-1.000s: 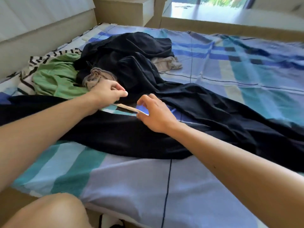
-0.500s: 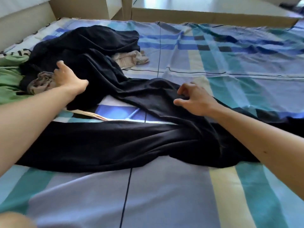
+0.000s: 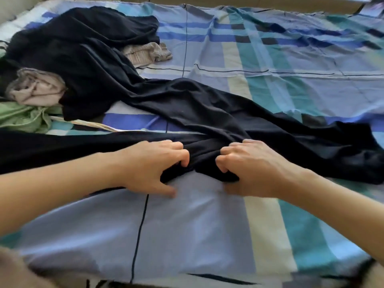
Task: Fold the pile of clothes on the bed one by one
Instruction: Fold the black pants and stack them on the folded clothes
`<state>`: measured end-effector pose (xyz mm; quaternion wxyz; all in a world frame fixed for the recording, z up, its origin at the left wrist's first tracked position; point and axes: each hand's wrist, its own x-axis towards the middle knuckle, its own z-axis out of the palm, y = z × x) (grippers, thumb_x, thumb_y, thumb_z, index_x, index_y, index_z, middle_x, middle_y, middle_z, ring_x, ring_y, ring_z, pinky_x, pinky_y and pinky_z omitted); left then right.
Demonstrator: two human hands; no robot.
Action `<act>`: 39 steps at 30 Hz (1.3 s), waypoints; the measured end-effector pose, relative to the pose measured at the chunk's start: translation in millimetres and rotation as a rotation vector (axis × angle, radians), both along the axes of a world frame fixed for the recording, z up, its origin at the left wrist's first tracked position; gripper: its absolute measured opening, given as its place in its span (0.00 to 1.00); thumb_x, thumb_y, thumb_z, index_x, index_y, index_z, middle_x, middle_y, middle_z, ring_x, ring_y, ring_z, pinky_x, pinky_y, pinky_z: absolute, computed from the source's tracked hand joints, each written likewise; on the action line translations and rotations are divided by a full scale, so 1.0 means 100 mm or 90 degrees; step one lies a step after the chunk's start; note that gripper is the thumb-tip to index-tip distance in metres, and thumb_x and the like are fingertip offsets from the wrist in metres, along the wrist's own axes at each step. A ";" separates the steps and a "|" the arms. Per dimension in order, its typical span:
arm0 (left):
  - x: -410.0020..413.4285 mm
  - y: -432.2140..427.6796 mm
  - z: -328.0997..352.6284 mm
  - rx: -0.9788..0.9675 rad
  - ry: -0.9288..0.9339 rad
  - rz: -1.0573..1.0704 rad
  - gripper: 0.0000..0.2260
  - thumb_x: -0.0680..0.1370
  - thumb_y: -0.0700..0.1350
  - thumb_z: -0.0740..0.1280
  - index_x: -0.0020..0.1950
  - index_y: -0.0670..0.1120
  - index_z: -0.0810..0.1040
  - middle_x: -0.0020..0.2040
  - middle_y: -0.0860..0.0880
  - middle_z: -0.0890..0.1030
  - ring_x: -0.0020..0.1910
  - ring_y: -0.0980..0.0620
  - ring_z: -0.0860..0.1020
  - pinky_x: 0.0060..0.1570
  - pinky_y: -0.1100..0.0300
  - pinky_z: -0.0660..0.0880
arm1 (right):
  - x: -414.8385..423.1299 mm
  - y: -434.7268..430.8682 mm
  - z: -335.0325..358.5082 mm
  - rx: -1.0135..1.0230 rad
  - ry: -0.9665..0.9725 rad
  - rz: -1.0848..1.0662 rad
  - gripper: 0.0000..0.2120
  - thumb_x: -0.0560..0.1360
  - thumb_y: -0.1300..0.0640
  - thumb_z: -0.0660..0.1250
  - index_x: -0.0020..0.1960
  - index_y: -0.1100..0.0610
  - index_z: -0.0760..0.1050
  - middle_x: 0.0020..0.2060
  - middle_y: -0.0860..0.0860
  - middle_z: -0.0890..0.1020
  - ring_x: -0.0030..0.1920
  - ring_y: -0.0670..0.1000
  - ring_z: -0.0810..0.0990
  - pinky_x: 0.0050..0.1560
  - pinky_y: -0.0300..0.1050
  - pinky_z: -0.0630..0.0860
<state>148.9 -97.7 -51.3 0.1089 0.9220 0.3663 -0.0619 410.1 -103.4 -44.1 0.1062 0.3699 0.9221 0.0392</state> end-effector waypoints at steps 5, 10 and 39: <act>0.06 0.01 0.04 0.017 0.079 0.049 0.16 0.76 0.48 0.65 0.62 0.53 0.67 0.57 0.56 0.73 0.60 0.52 0.74 0.51 0.50 0.75 | 0.15 0.07 -0.06 0.059 0.010 -0.014 0.04 0.68 0.55 0.65 0.42 0.49 0.72 0.38 0.45 0.78 0.45 0.52 0.79 0.44 0.47 0.66; 0.02 -0.05 0.16 -0.005 0.118 0.052 0.09 0.73 0.43 0.66 0.48 0.54 0.68 0.45 0.58 0.69 0.53 0.52 0.75 0.48 0.55 0.72 | 0.29 0.04 0.08 -0.144 0.101 -0.014 0.10 0.62 0.50 0.63 0.34 0.54 0.64 0.30 0.51 0.72 0.35 0.55 0.69 0.42 0.50 0.70; -1.80 1.89 0.16 0.195 -0.320 0.887 0.35 0.69 0.47 0.80 0.72 0.41 0.69 0.68 0.39 0.75 0.66 0.39 0.75 0.65 0.51 0.72 | -1.37 1.49 -0.38 -0.005 0.247 -0.200 0.26 0.69 0.34 0.69 0.61 0.46 0.70 0.56 0.47 0.74 0.60 0.52 0.74 0.53 0.49 0.70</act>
